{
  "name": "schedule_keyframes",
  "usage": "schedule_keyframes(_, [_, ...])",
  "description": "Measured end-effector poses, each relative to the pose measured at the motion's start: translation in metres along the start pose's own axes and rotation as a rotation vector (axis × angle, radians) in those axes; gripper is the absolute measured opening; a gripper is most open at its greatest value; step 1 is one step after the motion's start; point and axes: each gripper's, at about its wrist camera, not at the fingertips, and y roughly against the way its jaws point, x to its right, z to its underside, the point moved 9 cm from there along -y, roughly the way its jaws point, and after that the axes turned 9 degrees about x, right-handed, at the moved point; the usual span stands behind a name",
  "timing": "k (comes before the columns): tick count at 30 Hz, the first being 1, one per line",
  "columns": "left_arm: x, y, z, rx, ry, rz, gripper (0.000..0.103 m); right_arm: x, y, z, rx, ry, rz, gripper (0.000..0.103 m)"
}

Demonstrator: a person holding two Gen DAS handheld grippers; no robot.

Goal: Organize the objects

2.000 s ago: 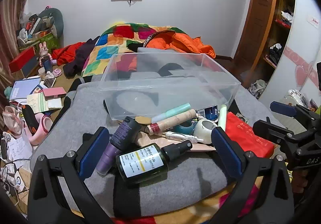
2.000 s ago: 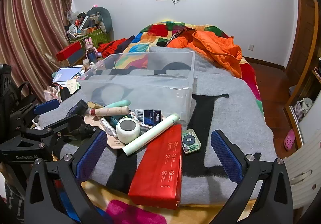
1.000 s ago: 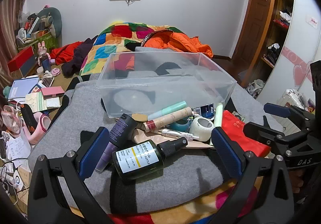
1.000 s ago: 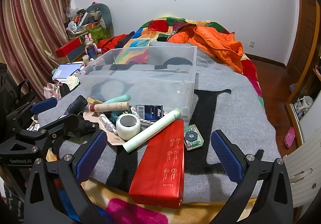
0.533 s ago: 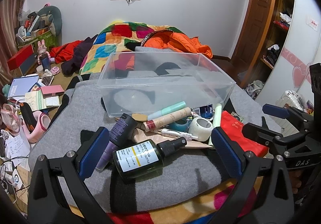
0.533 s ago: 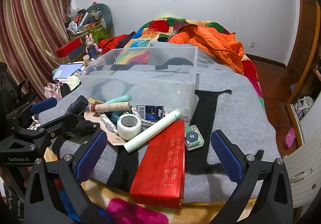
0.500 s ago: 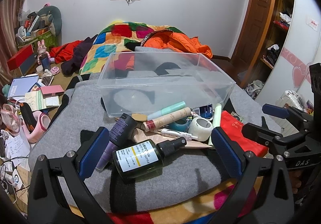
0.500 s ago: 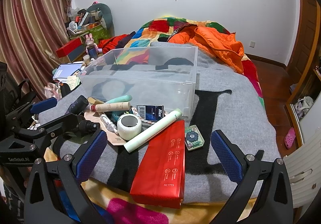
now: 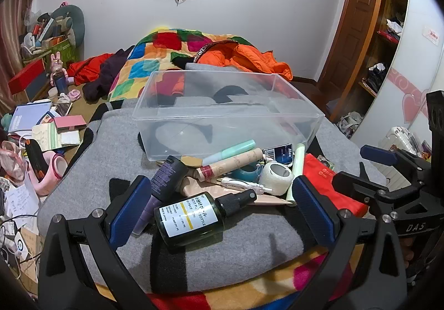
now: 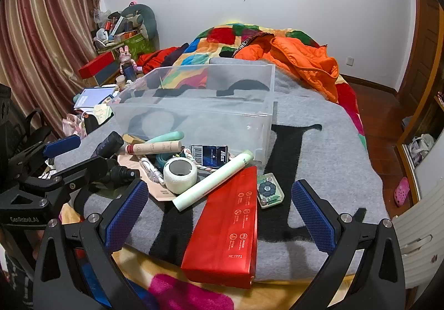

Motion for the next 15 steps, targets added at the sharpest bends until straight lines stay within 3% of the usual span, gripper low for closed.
schedule_keyframes(9, [-0.009, -0.001, 0.002, -0.004, 0.032, 0.005, 0.103, 0.001, -0.003, 0.003, -0.008, -0.004, -0.004, 0.103])
schedule_keyframes(15, [-0.027, 0.002, 0.002, 0.022, 0.025, -0.048, 0.103, 0.009, -0.004, 0.005, -0.012, -0.013, 0.018, 0.103])
